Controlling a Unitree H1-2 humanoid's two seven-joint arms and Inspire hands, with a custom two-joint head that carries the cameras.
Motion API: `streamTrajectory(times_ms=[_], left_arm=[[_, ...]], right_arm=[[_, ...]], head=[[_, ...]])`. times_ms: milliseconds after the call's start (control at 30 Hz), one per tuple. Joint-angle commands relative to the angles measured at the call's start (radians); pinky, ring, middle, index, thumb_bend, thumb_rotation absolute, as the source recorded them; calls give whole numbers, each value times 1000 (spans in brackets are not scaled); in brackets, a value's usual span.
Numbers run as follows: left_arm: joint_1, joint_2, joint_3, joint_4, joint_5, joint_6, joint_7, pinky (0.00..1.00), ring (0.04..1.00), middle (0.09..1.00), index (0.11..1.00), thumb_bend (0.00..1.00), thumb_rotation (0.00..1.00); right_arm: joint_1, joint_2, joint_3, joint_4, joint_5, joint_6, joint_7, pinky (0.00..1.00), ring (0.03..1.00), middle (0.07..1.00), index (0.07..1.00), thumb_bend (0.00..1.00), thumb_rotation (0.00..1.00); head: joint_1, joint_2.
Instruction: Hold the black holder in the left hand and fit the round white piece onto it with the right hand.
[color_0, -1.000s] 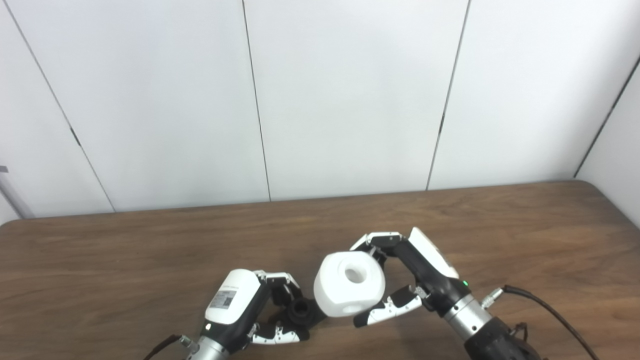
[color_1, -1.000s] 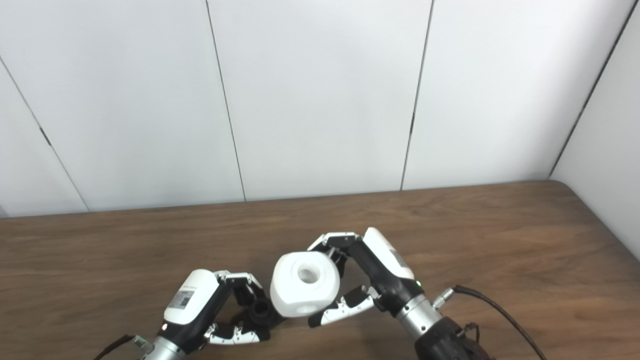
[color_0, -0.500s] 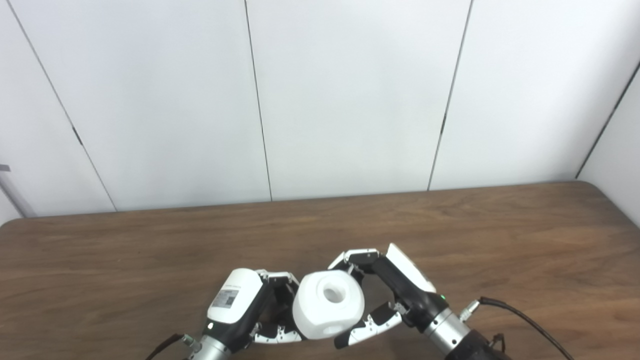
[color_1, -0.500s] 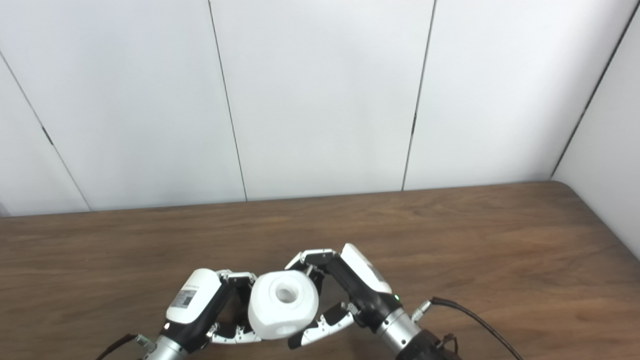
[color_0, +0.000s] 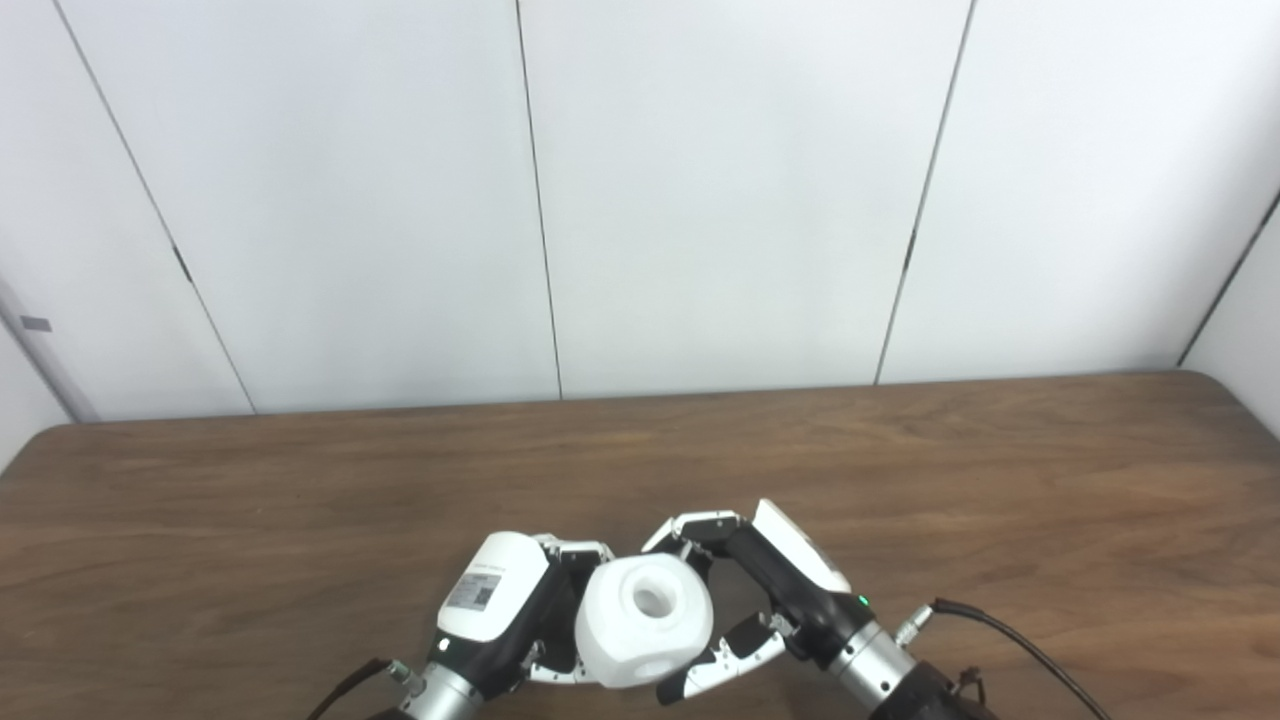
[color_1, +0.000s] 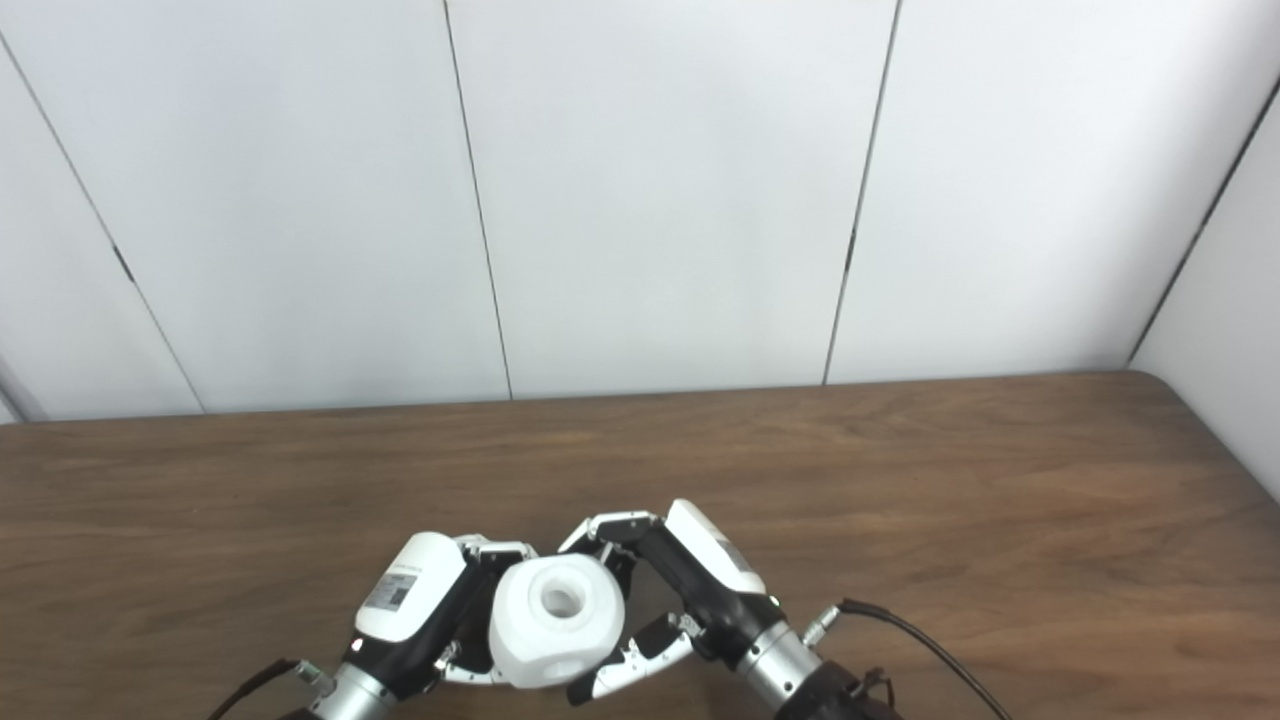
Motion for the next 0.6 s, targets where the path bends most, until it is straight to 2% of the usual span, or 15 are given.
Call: streamTrajectory(times_ms=[0, 333, 567], left_arm=[[45, -32, -34, 41, 4, -14, 17, 634, 497, 467, 504, 524, 0], [47, -35, -39, 58, 3, -18, 26, 645, 497, 465, 504, 524, 0], [49, -36, -38, 48, -2, -15, 24, 644, 496, 465, 504, 524, 0]], right_arm=[[-49, 15, -4, -11, 0, -45, -23, 344, 422, 462, 520, 522, 0], [-87, 18, -6, 18, -4, -67, -29, 339, 422, 464, 520, 521, 0], [-98, 14, -18, 15, -7, -51, -26, 337, 423, 466, 517, 521, 0]], head=[[1, -2], [-1, -23], [1, -19]])
